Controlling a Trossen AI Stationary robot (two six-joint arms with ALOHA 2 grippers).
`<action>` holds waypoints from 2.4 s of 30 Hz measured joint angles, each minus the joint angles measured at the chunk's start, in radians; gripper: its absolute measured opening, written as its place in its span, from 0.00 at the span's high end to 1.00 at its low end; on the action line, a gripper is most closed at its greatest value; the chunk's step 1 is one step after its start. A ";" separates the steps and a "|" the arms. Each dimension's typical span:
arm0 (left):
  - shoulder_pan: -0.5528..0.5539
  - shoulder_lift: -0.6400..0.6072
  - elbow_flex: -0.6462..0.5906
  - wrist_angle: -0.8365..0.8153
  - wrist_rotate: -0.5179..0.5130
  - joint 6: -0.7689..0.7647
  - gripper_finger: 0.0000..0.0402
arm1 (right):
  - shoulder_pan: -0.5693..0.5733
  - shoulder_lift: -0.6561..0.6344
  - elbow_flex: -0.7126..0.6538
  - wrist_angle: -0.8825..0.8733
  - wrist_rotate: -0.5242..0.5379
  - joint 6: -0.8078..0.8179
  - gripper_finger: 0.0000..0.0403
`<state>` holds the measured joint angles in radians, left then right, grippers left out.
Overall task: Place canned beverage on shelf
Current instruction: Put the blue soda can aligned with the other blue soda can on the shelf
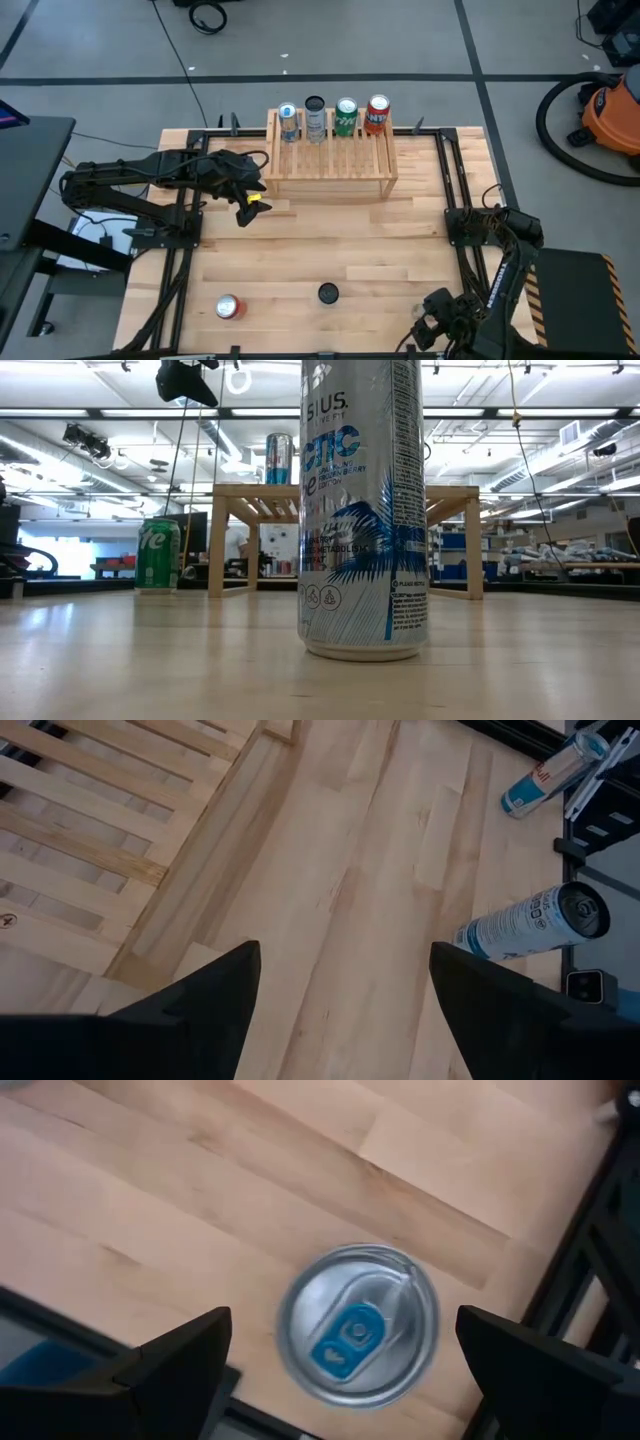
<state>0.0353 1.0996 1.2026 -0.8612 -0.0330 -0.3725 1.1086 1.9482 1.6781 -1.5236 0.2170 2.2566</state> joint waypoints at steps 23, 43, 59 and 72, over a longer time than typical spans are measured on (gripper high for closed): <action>0.000 0.000 0.000 0.040 0.000 0.045 0.25 | -0.018 0.001 -0.057 0.053 -0.061 -0.073 0.37; 0.000 0.000 0.000 0.040 0.000 0.047 0.25 | -0.158 -0.078 0.060 0.035 0.060 -0.571 0.40; 0.000 0.000 0.000 0.055 0.052 0.153 0.25 | -0.606 -0.244 0.161 0.145 0.080 -1.539 0.40; 0.000 0.000 0.000 0.189 0.171 0.259 0.25 | -0.885 -0.248 0.168 0.362 -0.135 -1.987 0.40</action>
<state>0.0353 1.1000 1.2026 -0.6723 0.1377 -0.1132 0.2236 1.7004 1.8462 -1.1621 0.0817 0.2699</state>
